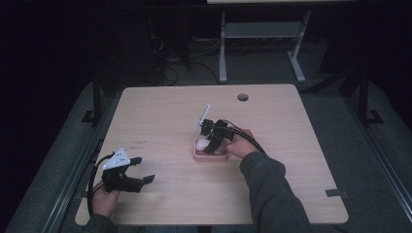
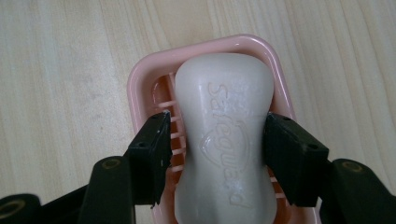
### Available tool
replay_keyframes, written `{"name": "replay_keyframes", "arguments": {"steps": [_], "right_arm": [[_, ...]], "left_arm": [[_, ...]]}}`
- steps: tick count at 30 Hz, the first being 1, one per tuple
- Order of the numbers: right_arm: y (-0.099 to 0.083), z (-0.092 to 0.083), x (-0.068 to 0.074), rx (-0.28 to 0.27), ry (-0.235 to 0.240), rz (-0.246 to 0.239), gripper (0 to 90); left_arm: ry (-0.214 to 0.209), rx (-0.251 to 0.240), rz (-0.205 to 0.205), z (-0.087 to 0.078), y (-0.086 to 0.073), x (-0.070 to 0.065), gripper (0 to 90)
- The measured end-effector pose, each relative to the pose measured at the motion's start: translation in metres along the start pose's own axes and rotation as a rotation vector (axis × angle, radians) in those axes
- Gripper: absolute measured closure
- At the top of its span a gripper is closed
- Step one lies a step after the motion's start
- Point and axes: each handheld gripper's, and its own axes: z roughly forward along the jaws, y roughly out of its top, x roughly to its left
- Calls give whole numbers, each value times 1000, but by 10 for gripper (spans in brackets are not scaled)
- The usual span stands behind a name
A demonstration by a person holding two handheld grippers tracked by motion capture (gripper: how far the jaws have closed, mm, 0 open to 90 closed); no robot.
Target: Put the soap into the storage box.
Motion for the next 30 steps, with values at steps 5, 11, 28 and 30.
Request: {"name": "replay_keyframes", "arguments": {"steps": [5, 11, 28, 30], "right_arm": [[-1, -1, 0, -2, -3, 3, 408], [-4, -4, 0, -18, 3, 19, 399], [-13, -15, 1, -43, -11, 35, 385], [-14, -17, 1, -51, -13, 38, 381]], "left_arm": [[0, 0, -2, 0, 0, 0, 140], [0, 5, 3, 0, 0, 0, 140], [-1, 8, 3, 1, 0, 0, 140], [0, 6, 3, 1, 0, 0, 140]]}}
